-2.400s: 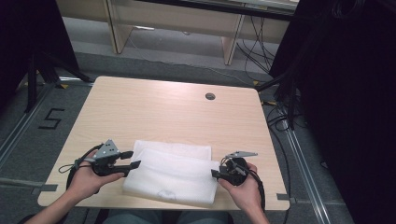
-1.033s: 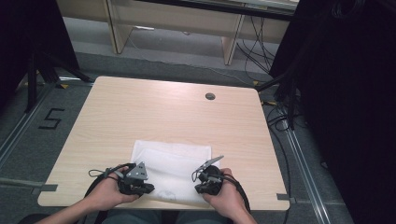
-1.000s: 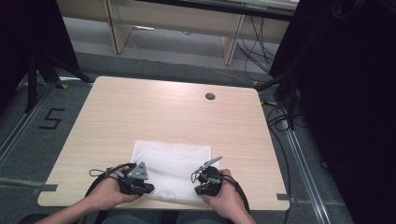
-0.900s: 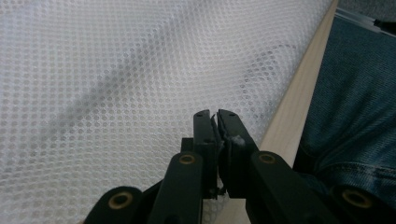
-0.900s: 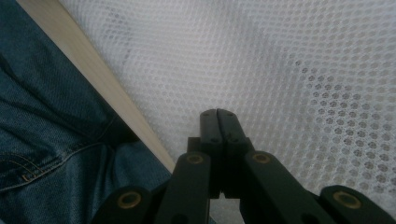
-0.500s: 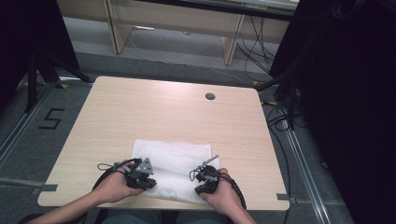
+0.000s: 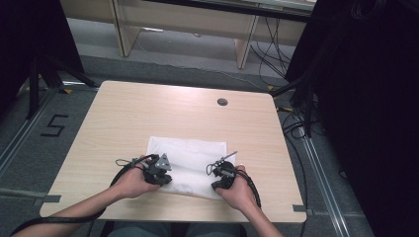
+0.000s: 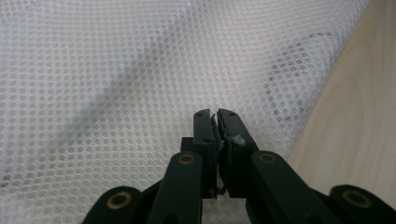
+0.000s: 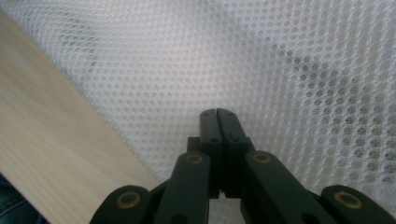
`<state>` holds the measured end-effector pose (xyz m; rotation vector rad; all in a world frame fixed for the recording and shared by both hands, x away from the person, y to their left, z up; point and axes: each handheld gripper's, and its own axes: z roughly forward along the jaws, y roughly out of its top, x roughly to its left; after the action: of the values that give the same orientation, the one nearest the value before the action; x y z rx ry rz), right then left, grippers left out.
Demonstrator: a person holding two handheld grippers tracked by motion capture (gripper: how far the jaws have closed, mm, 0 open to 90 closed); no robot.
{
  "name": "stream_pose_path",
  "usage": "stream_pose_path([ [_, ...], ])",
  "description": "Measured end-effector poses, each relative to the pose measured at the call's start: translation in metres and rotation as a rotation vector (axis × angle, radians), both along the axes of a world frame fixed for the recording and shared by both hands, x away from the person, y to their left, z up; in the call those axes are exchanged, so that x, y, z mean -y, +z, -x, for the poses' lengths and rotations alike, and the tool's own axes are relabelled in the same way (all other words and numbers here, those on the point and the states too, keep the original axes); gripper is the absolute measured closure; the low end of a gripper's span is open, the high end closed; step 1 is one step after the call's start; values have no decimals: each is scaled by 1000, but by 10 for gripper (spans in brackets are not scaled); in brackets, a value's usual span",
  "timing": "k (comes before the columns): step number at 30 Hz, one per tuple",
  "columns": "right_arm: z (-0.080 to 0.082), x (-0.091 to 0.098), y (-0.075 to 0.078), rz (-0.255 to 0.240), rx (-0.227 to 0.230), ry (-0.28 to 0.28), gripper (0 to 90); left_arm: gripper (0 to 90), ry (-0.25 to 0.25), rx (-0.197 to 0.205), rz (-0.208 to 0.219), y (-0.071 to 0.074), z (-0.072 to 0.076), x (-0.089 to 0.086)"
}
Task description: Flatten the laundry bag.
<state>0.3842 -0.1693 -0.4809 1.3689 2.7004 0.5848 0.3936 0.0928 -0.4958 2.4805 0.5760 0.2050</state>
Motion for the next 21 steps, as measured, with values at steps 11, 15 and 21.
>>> stream_pose_path([
  [11, -15, 7, -1, 1, 41, -37, 900, 856, 15, 29, -13, 0, -20, 11],
  [15, -22, 8, -1, 16, 54, -55, 898, 856, 22, 27, -15, 0, -26, 15],
  [21, -32, 10, -1, 17, 76, -74, 895, 855, 32, 48, -29, 1, -38, 21],
])
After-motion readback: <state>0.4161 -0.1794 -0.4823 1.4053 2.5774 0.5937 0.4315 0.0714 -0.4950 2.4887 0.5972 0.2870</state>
